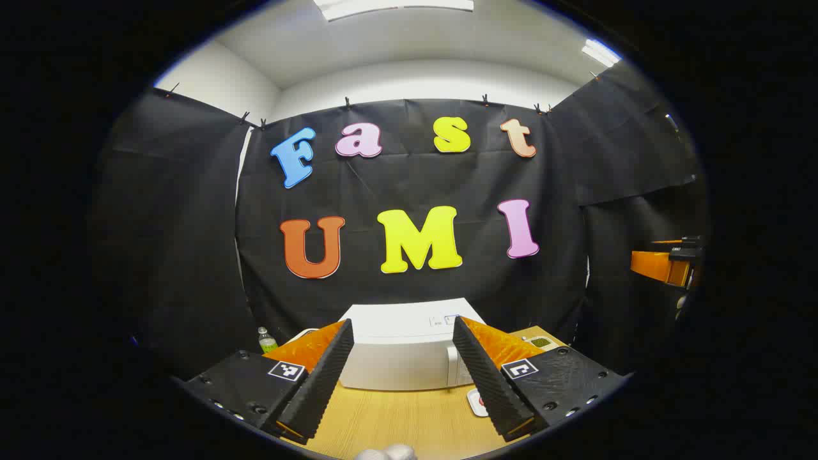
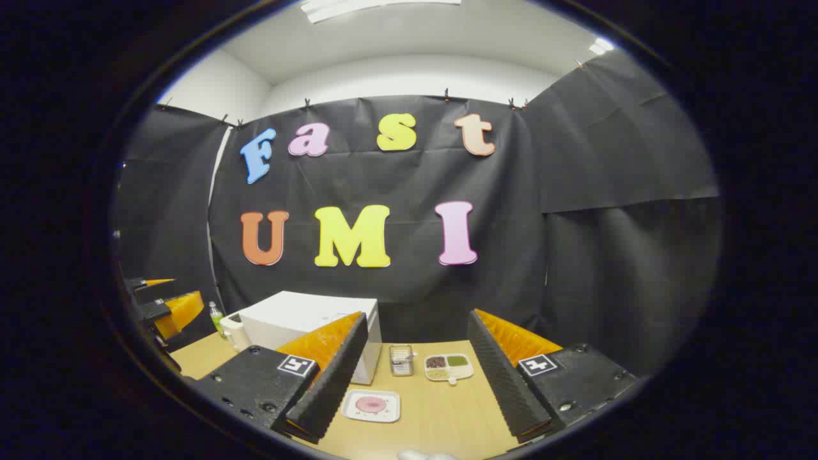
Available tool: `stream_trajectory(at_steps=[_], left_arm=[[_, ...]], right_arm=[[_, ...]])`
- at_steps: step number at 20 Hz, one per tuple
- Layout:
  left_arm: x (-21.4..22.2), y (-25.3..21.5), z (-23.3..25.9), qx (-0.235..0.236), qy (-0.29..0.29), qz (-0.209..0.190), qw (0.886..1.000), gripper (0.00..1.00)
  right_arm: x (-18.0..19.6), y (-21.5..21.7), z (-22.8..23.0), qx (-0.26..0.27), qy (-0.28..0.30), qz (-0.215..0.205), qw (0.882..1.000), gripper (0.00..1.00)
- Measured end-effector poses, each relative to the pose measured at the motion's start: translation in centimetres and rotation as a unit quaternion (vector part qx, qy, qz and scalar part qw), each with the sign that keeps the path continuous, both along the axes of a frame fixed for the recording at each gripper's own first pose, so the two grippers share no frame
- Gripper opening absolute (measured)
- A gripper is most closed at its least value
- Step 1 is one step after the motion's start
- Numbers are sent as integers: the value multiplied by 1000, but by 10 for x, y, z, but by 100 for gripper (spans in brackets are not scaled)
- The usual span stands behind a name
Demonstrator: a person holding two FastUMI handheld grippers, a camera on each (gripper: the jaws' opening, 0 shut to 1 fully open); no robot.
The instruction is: Open the microwave oven with the left hand, put the food in, and close the microwave oven.
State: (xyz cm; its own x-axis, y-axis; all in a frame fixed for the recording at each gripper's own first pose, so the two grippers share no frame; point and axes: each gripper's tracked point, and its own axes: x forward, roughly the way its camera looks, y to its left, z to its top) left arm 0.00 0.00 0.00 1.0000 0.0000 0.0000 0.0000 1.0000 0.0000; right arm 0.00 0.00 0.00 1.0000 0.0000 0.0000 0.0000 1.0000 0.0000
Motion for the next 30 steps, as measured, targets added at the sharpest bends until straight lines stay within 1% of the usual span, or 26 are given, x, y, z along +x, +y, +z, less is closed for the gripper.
stream_trajectory(at_steps=[3,4,5,7,8,14,15,16,20,21,22,23,27,30], left_arm=[[3,-2,-1,0,0,1,1000,89],[4,-1,-2,1,0,2,1000,96],[6,-1,-4,3,2,3,1000,96],[11,-5,-8,6,6,2,1000,96],[12,-6,-9,6,6,1,1000,96],[24,-14,-19,4,8,-4,1000,96],[26,-15,-22,5,11,-3,1000,96],[29,-16,-24,4,8,-3,1000,96],[39,-25,-35,-2,11,-9,1000,96],[42,-28,-37,-5,14,-10,1000,96],[44,-28,-39,-10,14,-11,1000,96],[47,-30,-39,-12,16,-12,1000,96],[56,-31,-44,-9,17,-11,1000,96],[67,-38,-60,-6,23,-23,999,96]], right_arm=[[6,-3,-2,-2,3,0,1000,92],[7,-3,-4,-2,5,0,1000,92],[8,-4,-5,-1,7,1,1000,100],[9,-3,-4,-1,6,3,1000,100],[10,-4,-4,-4,6,3,1000,92],[18,-7,-5,-7,5,6,1000,92],[19,-8,-5,-7,6,7,1000,100],[20,-8,-6,-9,7,8,1000,92],[23,-10,-3,-15,4,8,1000,92],[23,-11,-3,-18,3,7,1000,100],[24,-13,-2,-22,2,7,1000,100],[25,-13,-2,-25,3,7,1000,92],[33,-12,1,-28,0,12,1000,92],[39,-8,-1,-20,2,15,1000,92]])
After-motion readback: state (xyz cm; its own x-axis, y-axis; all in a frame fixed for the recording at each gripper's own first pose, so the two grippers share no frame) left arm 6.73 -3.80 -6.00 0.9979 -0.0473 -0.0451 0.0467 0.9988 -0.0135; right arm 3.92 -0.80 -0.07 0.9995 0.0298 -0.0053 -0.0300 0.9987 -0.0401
